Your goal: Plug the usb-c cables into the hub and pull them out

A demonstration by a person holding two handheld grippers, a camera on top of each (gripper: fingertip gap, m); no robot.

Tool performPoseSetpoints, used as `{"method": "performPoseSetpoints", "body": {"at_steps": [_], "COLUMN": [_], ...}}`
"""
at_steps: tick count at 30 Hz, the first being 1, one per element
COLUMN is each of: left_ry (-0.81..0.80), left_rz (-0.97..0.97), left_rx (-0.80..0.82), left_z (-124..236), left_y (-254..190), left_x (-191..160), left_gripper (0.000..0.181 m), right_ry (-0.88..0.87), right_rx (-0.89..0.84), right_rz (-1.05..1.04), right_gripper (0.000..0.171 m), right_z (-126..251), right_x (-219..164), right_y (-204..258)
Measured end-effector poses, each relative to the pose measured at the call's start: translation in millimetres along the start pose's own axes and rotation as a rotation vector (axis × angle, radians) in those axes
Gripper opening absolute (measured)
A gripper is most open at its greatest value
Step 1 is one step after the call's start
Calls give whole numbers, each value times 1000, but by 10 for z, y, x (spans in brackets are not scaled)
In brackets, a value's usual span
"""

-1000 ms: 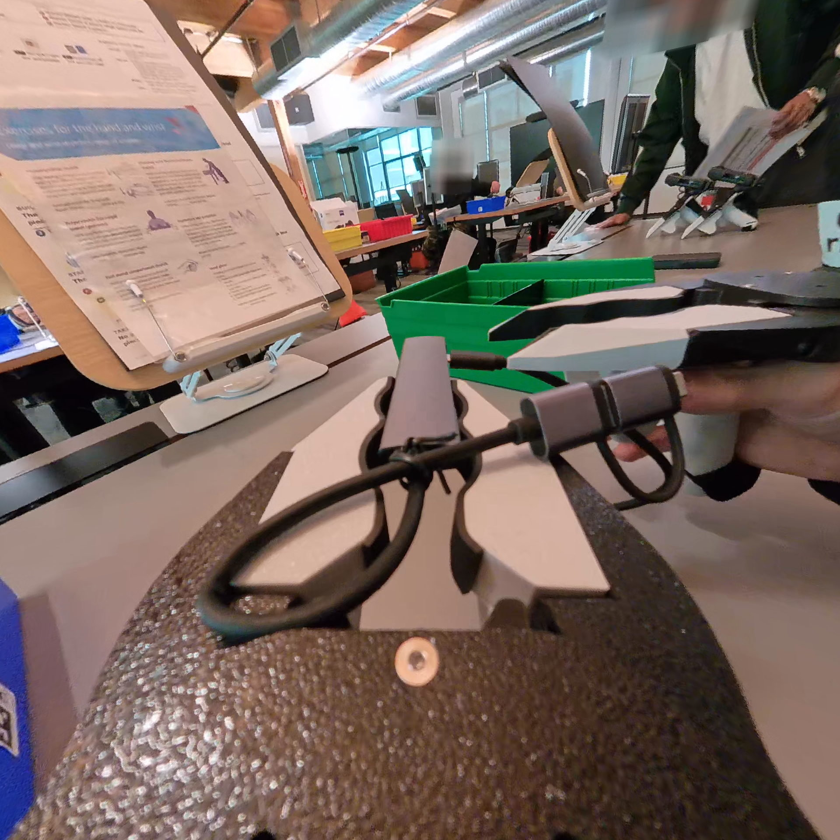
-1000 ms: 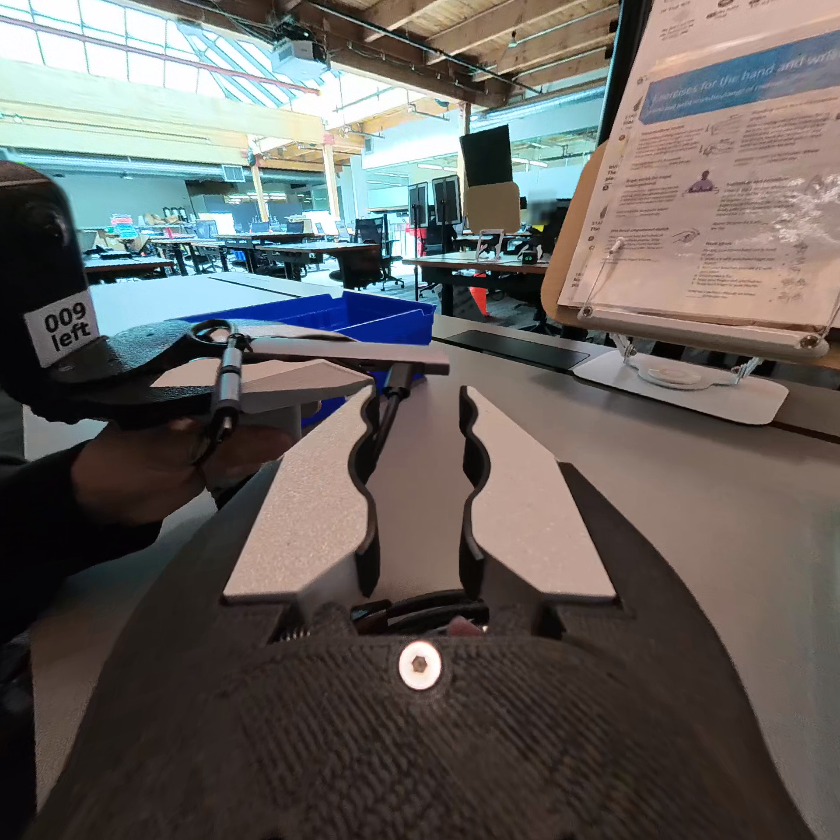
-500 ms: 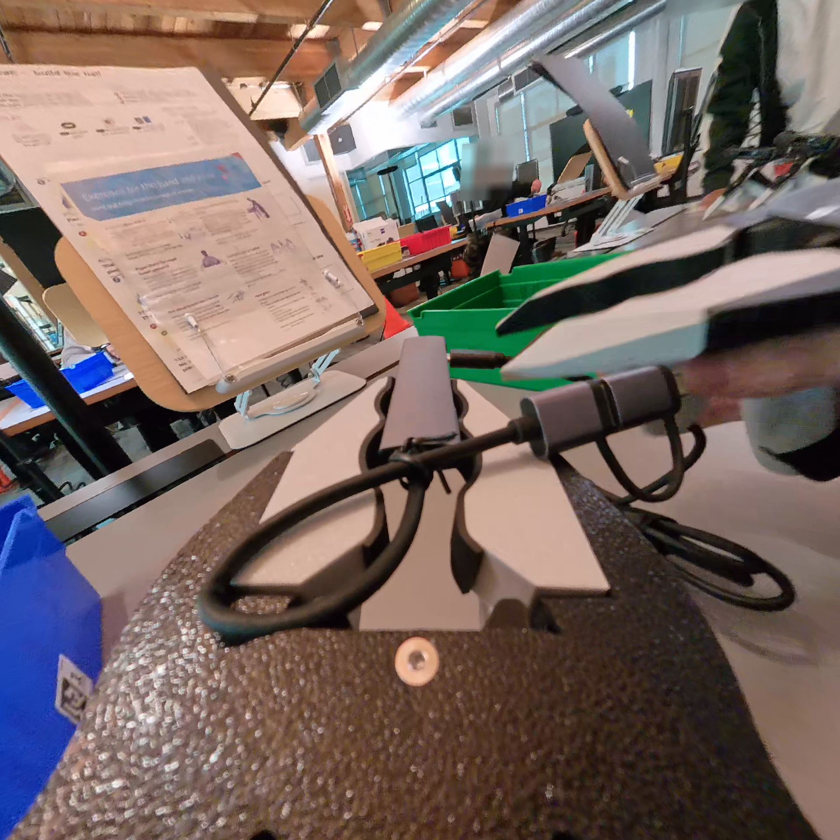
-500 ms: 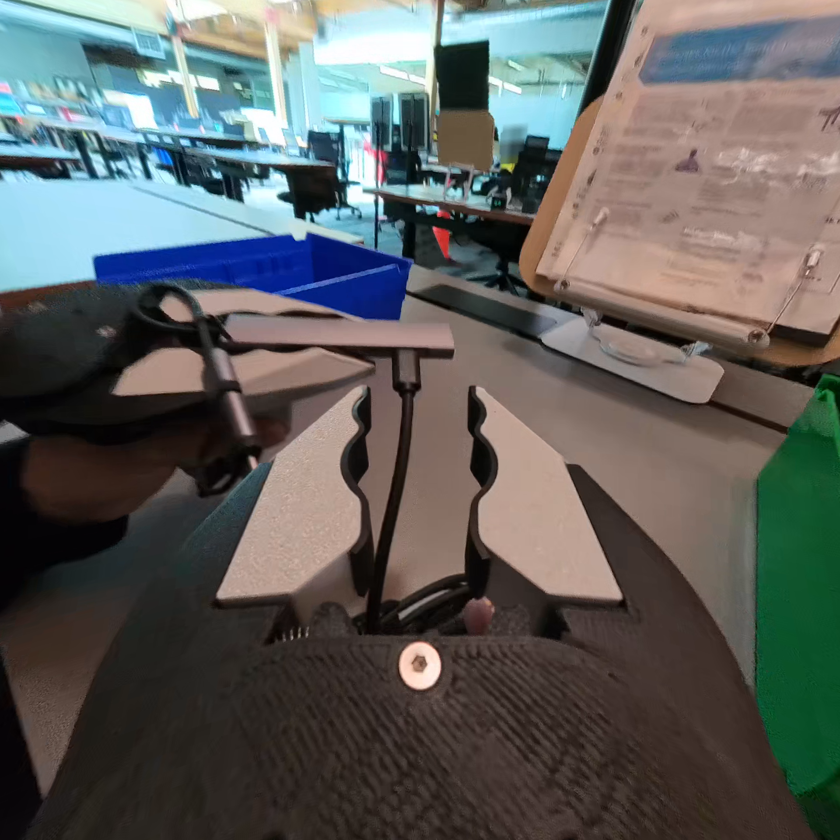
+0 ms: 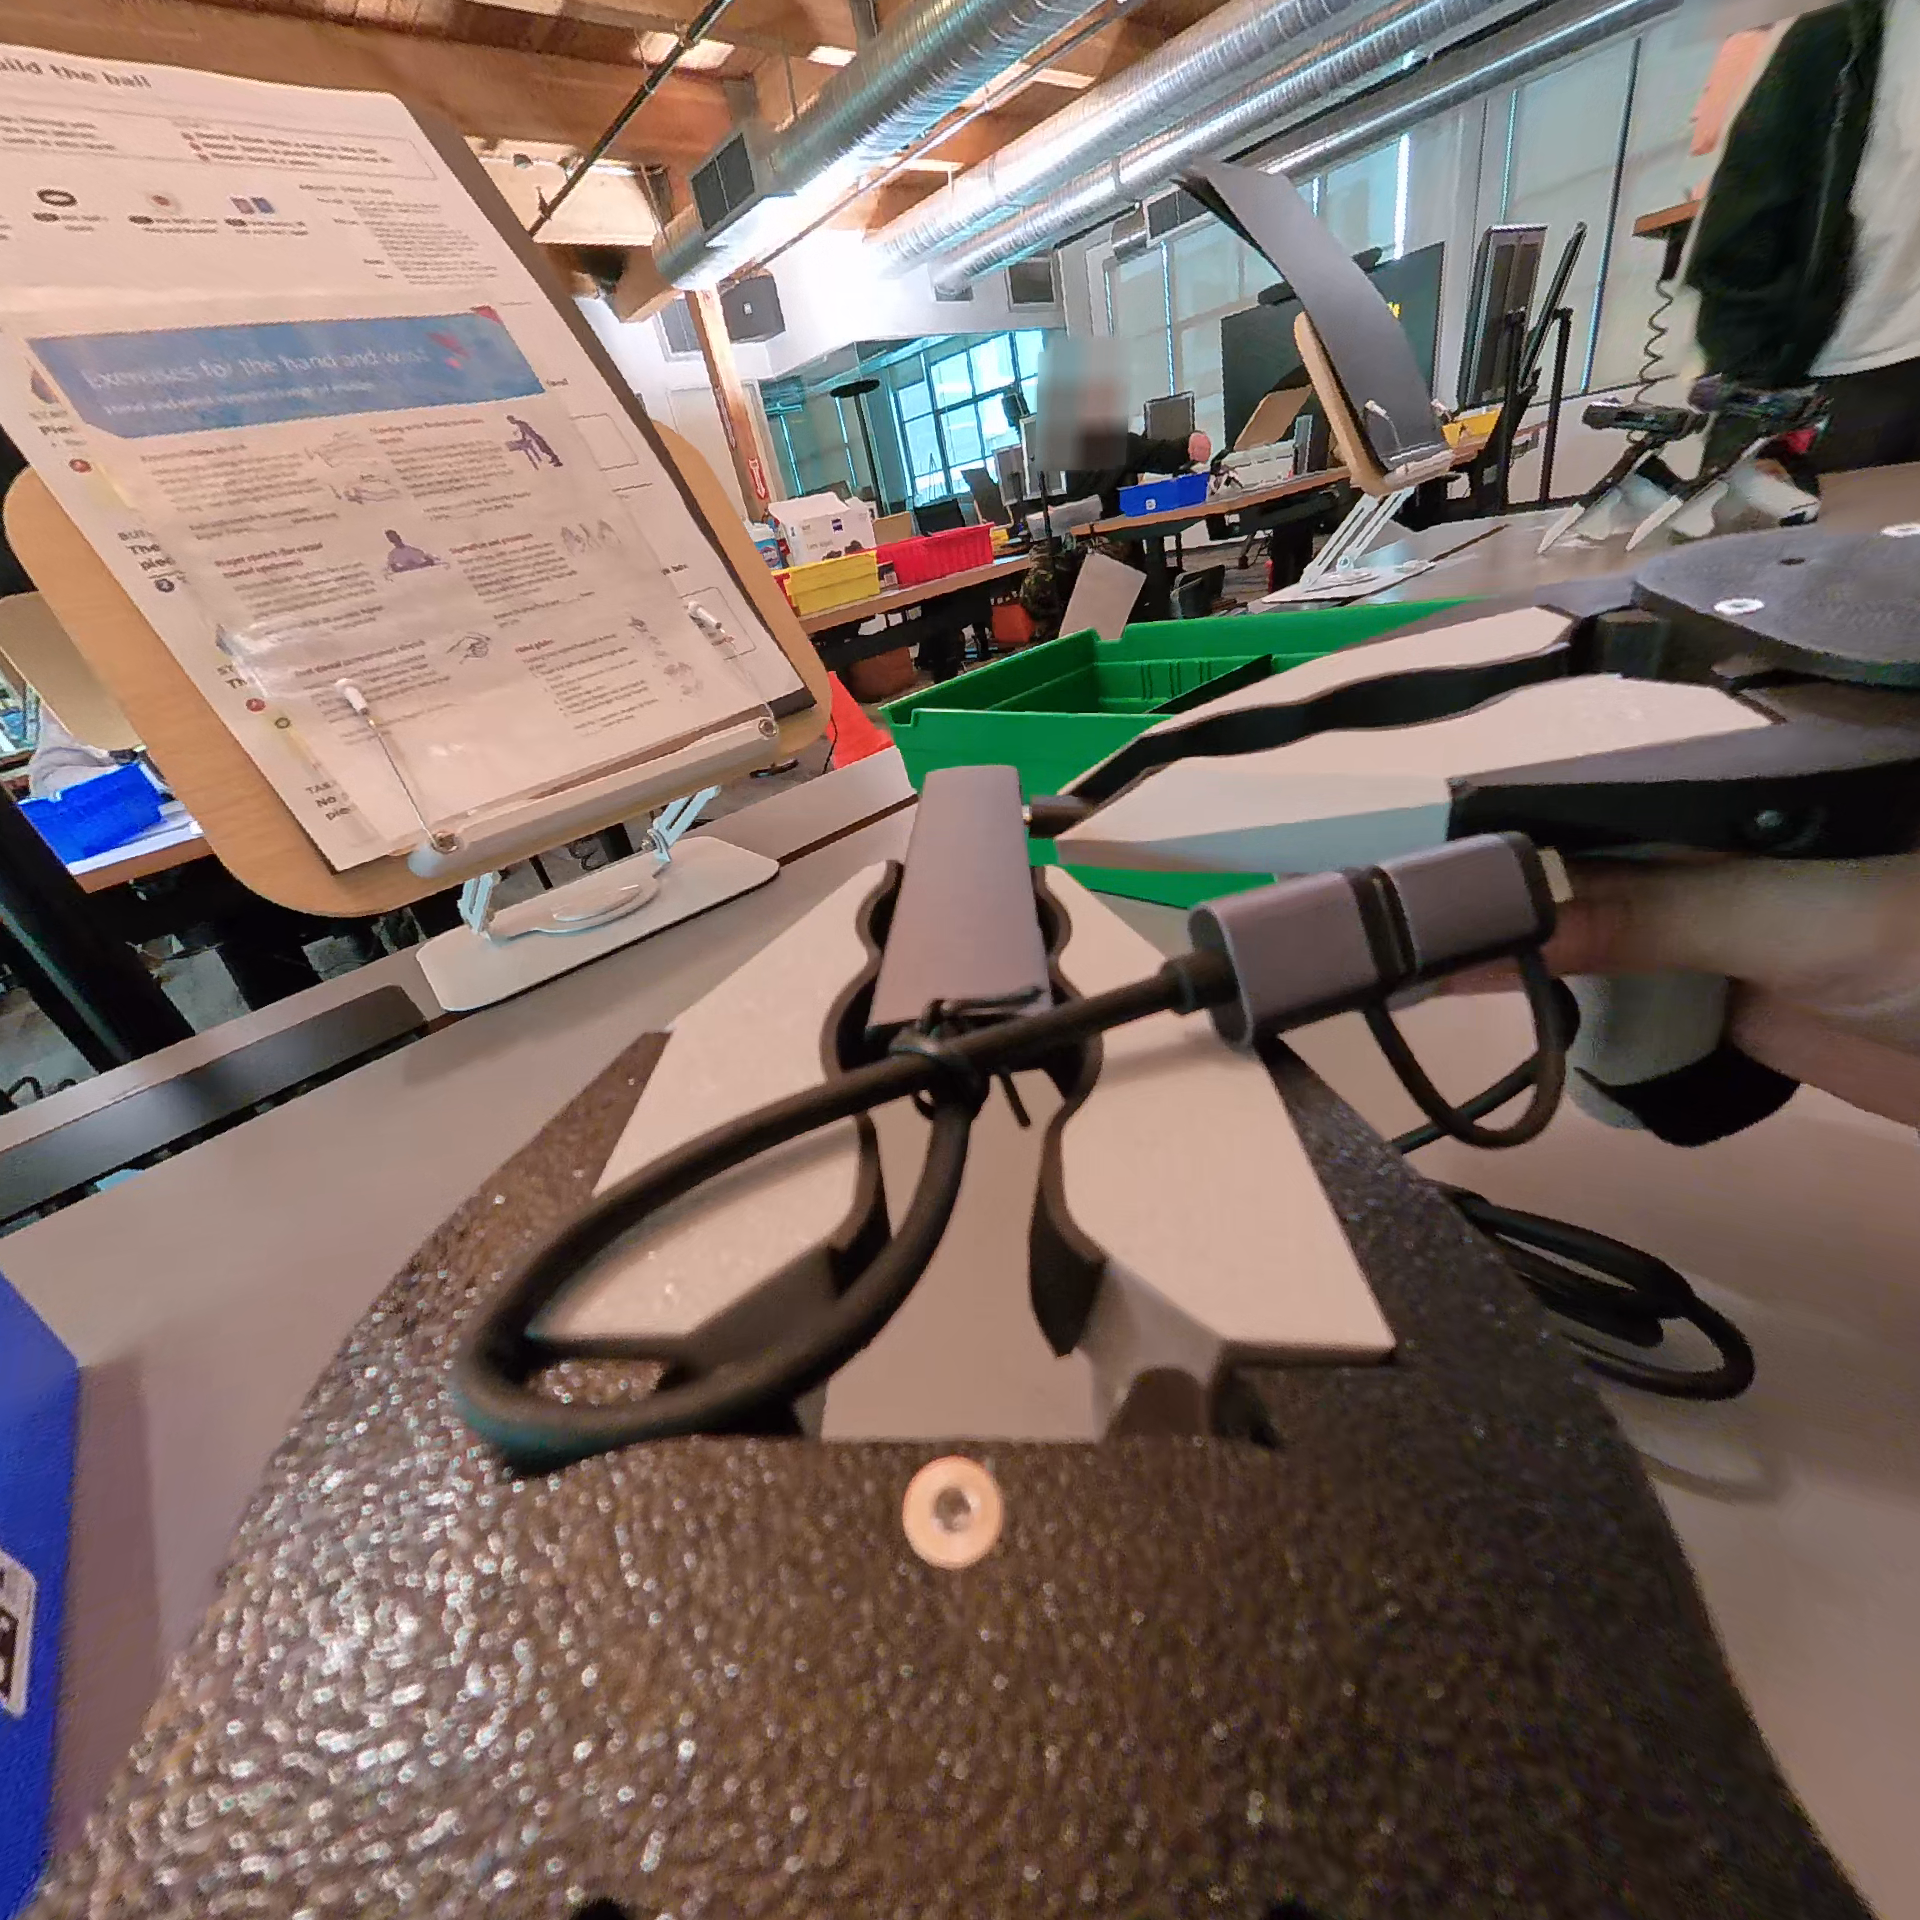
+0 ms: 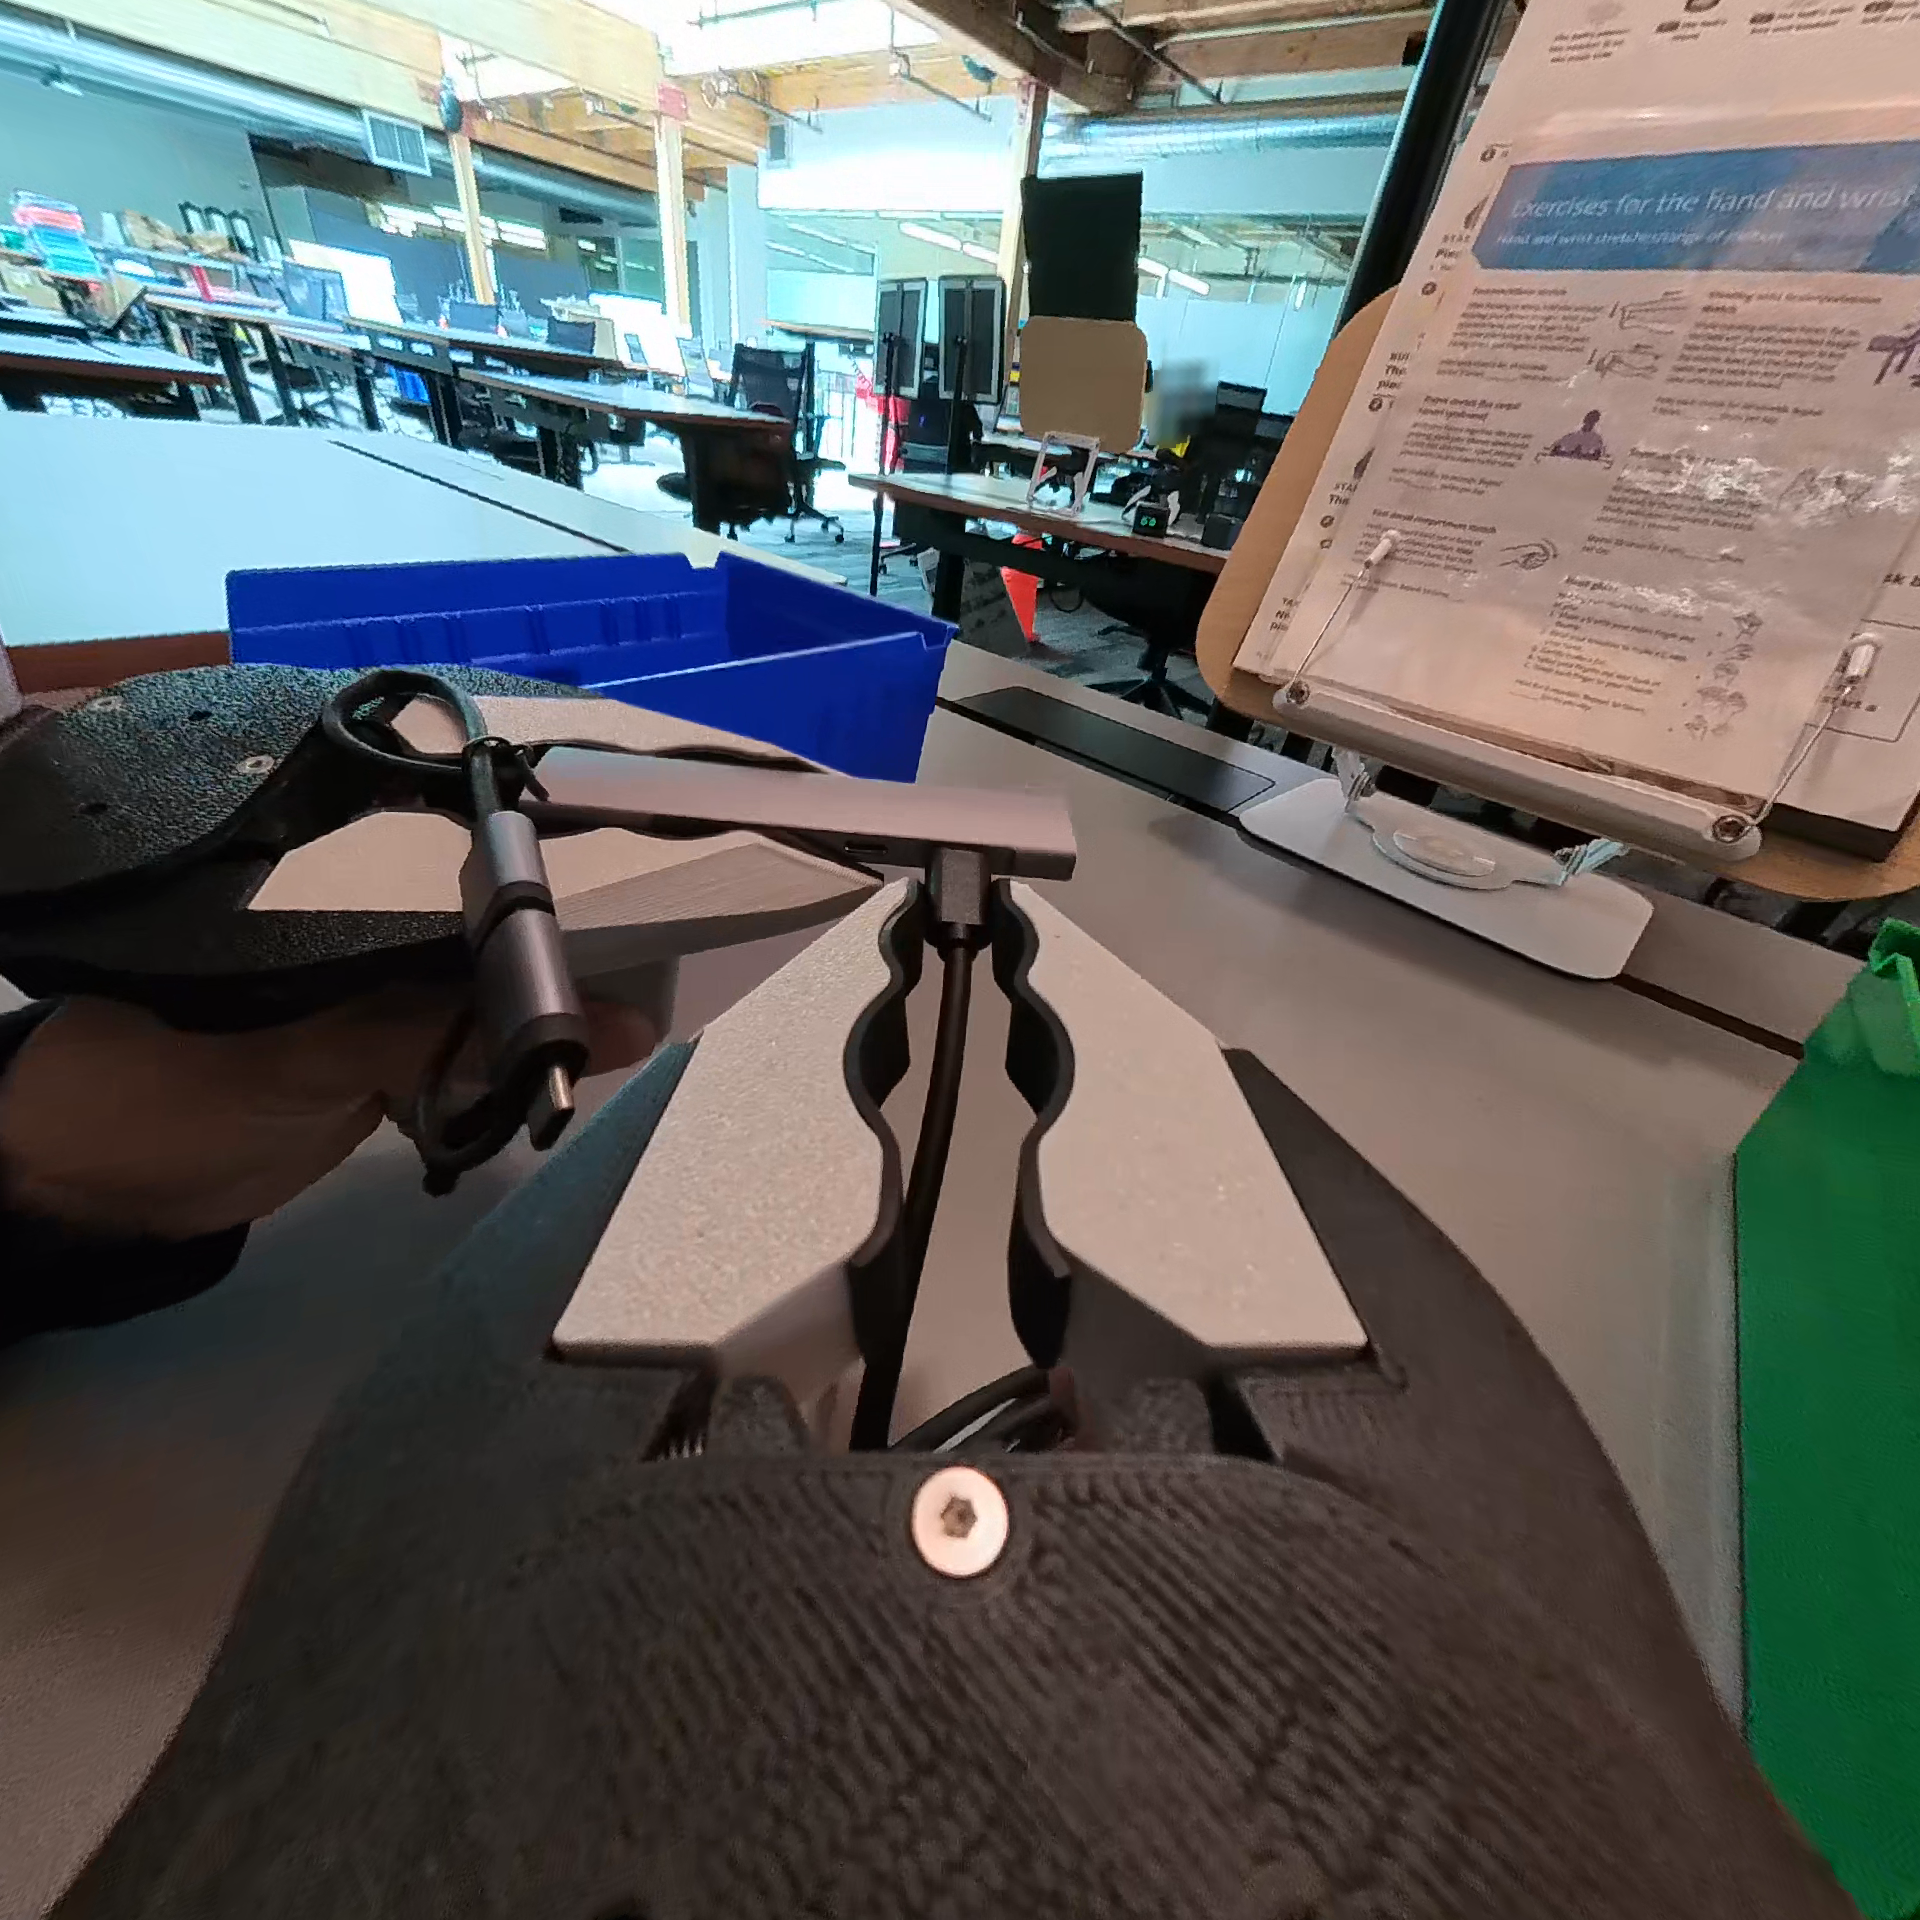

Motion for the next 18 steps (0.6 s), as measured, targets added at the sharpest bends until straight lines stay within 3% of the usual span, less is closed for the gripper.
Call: {"method": "performPoseSetpoints", "body": {"at_steps": [6,7,8,11,15,18], "left_ry": [28,22,-21,-96,-132,-109], "left_rz": [-30,-21,-19,143,38,4], "left_rx": [20,193,243,226,158,111], "left_z": [16,52,118,319,366,310], "left_y": [3,125,310,736,607,528], "left_x": [71,100,155,360,546,513], "left_gripper": [22,22,22,22,22,22], "right_ry": [101,209,281,133,0,-7], "right_rx": [32,24,-22,-18,-86,-110], "right_rz": [-3,45,119,74,175,288], "right_gripper": [11,12,12,11,11,11], "right_z": [35,76,151,373,671,949], "right_x": [75,32,-14,112,627,1028], "right_y": [-5,-13,-50,-137,-266,-379]}}
Point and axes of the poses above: each gripper's, where its closed fingertips meet, z back along the fingers, x out of its top, y = z × x across the jaws, the point moved 9 cm from there along z, back along the fingers, and after that the axes turned 6 degrees about x, right-handed, at the moved point
